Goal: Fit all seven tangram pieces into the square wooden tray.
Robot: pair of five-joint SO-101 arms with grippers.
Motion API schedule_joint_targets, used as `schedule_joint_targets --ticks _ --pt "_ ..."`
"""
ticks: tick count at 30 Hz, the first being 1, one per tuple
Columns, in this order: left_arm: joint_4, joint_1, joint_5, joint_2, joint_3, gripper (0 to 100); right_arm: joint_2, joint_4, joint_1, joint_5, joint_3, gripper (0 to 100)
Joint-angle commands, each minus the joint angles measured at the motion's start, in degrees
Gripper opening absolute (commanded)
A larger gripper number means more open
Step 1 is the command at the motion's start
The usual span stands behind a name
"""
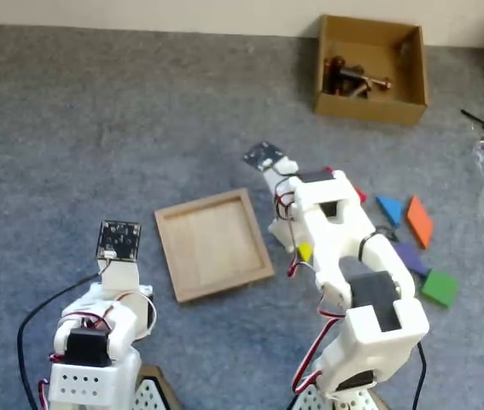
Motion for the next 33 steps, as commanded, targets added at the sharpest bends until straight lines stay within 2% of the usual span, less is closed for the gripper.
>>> schedule_joint_targets --ticks 1,7,12,28,33 --pt "-0.1 0.8 0.4 -0.4 1.1 1 0.2 1.5 -1.2 -2.7 -0.2 32.8" --pt "-0.1 0.8 0.4 -0.4 1.1 1 -2.0 3.9 -1.2 -7.5 0.0 28.9" --pt "-0.1 0.8 0.4 -0.4 1.1 1 -5.8 4.2 -2.4 -10.6 0.3 28.9" --pt "-0.1 0.8 0.4 -0.4 1.1 1 -4.5 3.9 -2.2 -16.4 0.3 29.1" --pt "-0.1 0.8 0.4 -0.4 1.1 1 -4.5 3.9 -2.3 -19.6 0.3 32.5"
